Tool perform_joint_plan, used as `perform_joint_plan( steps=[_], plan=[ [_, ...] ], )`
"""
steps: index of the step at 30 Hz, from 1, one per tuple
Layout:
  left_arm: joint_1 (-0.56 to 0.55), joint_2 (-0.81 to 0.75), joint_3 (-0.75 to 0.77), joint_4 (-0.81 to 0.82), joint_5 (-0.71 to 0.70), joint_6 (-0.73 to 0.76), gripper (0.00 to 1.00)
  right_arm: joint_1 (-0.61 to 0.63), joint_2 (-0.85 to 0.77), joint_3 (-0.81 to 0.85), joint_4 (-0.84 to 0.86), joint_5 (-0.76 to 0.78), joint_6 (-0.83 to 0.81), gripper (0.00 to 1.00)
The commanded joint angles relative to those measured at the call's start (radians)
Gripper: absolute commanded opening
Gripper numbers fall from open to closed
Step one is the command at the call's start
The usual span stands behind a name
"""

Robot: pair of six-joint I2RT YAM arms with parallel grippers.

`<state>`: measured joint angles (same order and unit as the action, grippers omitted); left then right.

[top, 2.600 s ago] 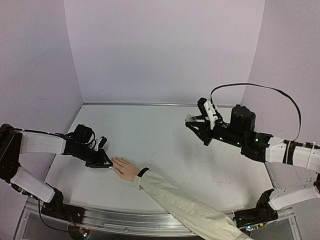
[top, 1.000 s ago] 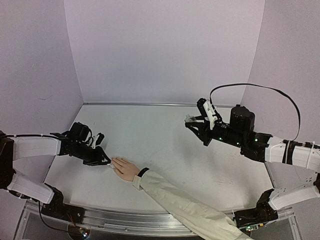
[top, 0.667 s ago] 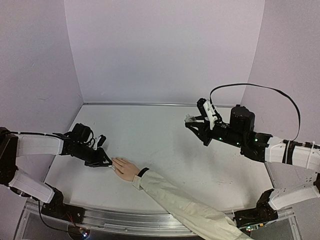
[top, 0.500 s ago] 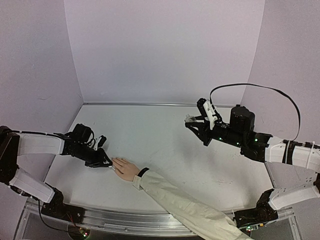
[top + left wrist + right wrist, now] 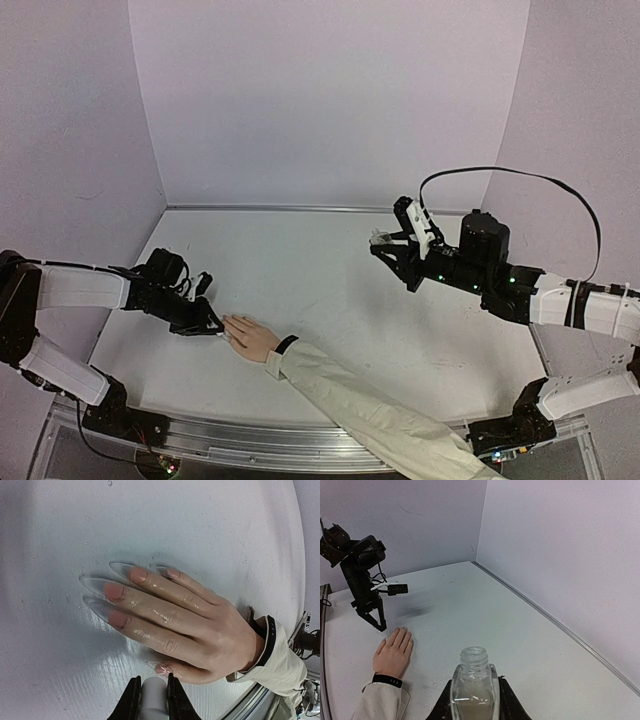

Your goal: Paint the nails

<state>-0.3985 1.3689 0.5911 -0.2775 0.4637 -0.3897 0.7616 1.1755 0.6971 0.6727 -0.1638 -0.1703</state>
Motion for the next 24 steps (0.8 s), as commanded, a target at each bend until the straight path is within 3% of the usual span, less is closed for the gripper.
perform_joint_plan(
  steps=[1,15,24],
  plan=[
    [0.003,-0.001,0.037,0.045,-0.029,0.007,0.0,-0.005,0.001,0.006,0.066,0.003,0.003,0.0],
    [0.004,-0.005,0.047,0.043,-0.075,0.007,0.0,-0.005,0.006,0.013,0.064,0.006,0.0,0.0],
    [0.004,-0.087,0.039,-0.033,-0.13,0.01,0.0,-0.005,0.006,0.013,0.064,-0.001,0.0,0.0]
  ],
)
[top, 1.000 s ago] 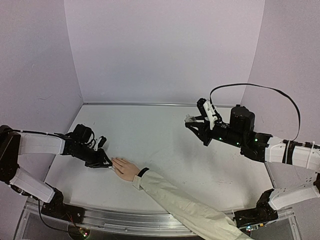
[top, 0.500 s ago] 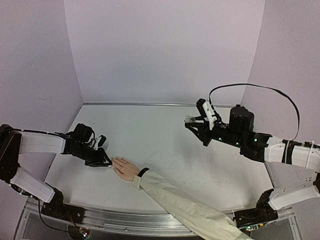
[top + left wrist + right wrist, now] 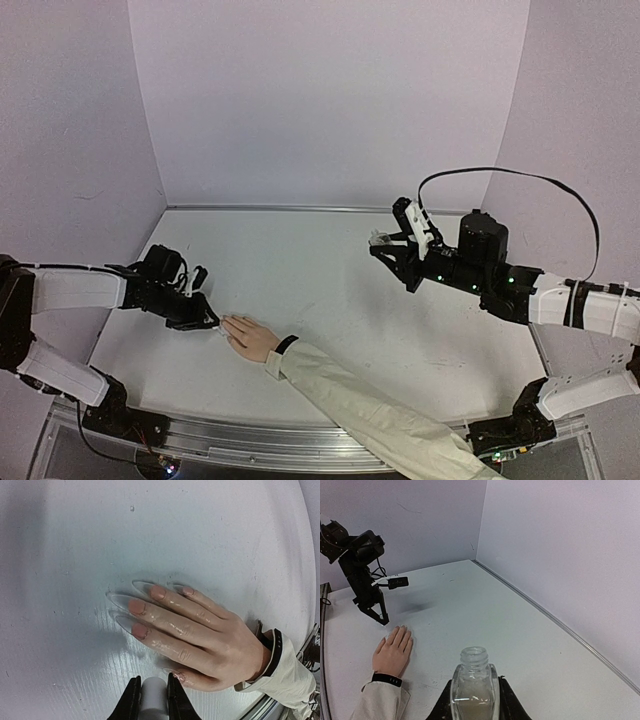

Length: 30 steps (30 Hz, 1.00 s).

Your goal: Paint the nails

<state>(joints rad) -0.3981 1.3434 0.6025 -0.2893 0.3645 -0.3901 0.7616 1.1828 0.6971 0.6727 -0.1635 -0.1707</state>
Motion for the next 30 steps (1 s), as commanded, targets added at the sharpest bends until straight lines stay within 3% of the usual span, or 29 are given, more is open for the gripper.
perform_joint_plan(
  steps=[1,9,30],
  plan=[
    [0.003,-0.066,0.029,-0.029,-0.027,0.013,0.0,-0.005,0.001,0.014,0.064,-0.004,0.0,0.0],
    [0.002,-0.058,0.038,-0.03,0.094,0.028,0.0,-0.005,-0.002,0.012,0.064,-0.009,0.003,0.0],
    [-0.003,0.03,0.038,0.052,0.132,0.021,0.0,-0.005,0.008,0.011,0.064,0.001,0.0,0.0]
  ],
)
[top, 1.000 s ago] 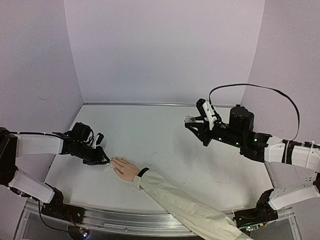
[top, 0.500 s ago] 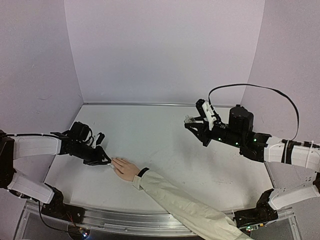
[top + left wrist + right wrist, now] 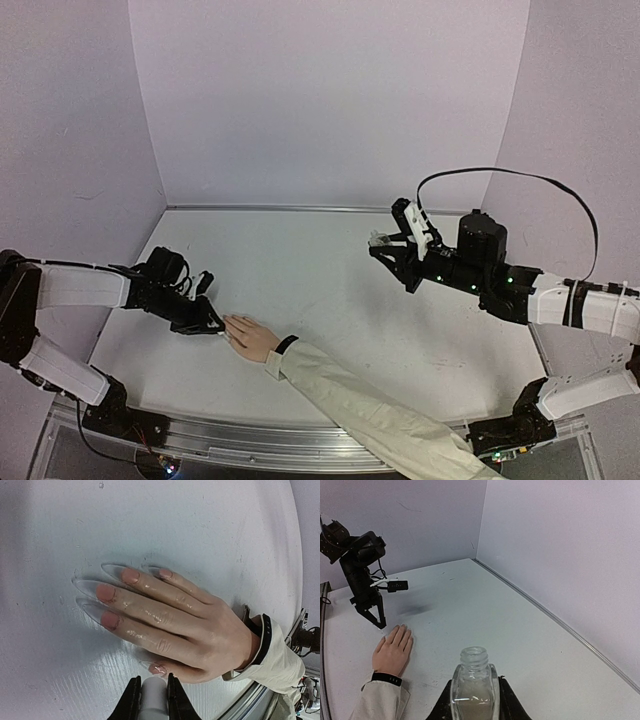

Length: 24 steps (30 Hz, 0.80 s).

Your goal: Paint the nails

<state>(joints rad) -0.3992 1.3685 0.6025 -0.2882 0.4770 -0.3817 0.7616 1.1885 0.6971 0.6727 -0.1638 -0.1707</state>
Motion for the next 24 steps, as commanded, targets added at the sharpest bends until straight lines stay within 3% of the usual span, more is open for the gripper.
perform_joint_plan(
  steps=[1,24],
  plan=[
    [-0.001,0.003,0.037,0.053,0.014,0.012,0.0,-0.005,0.005,0.012,0.064,0.001,0.0,0.0],
    [-0.001,-0.048,0.024,0.052,-0.113,-0.009,0.0,-0.005,0.016,0.015,0.062,-0.002,0.0,0.0]
  ],
)
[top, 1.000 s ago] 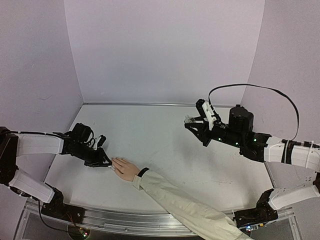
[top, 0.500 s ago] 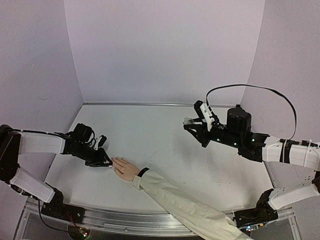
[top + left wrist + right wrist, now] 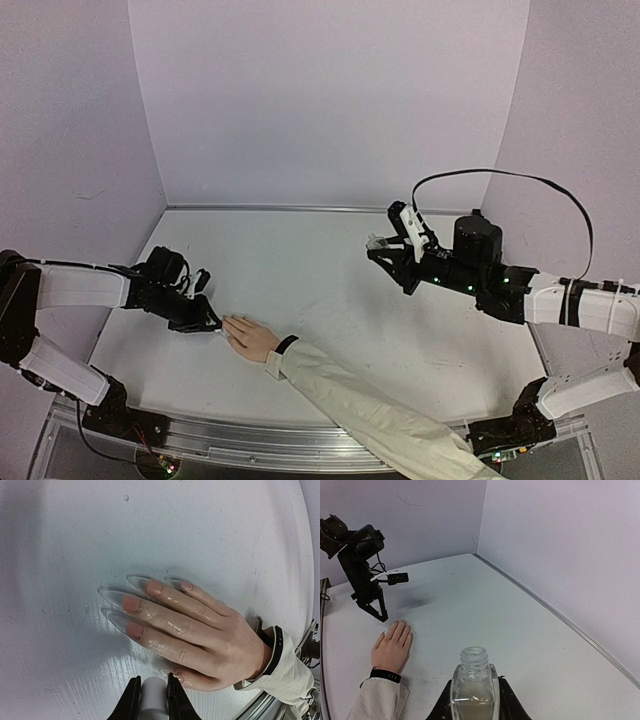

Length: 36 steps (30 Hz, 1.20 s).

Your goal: Paint the nails

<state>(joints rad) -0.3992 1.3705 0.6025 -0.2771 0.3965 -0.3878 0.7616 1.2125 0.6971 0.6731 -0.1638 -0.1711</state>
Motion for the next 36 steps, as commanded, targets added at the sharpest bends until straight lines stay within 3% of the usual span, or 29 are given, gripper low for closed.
perform_joint_plan(
  steps=[1,13,36],
  plan=[
    [0.0,-0.058,0.023,0.037,-0.035,-0.003,0.0,-0.005,-0.009,0.015,0.063,-0.002,0.001,0.0],
    [0.0,-0.128,-0.005,0.006,0.013,-0.017,0.0,-0.005,-0.019,0.007,0.064,-0.005,0.004,0.0],
    [-0.015,0.006,0.038,0.041,0.082,0.001,0.0,-0.005,-0.023,0.007,0.064,0.009,0.006,0.0]
  ],
)
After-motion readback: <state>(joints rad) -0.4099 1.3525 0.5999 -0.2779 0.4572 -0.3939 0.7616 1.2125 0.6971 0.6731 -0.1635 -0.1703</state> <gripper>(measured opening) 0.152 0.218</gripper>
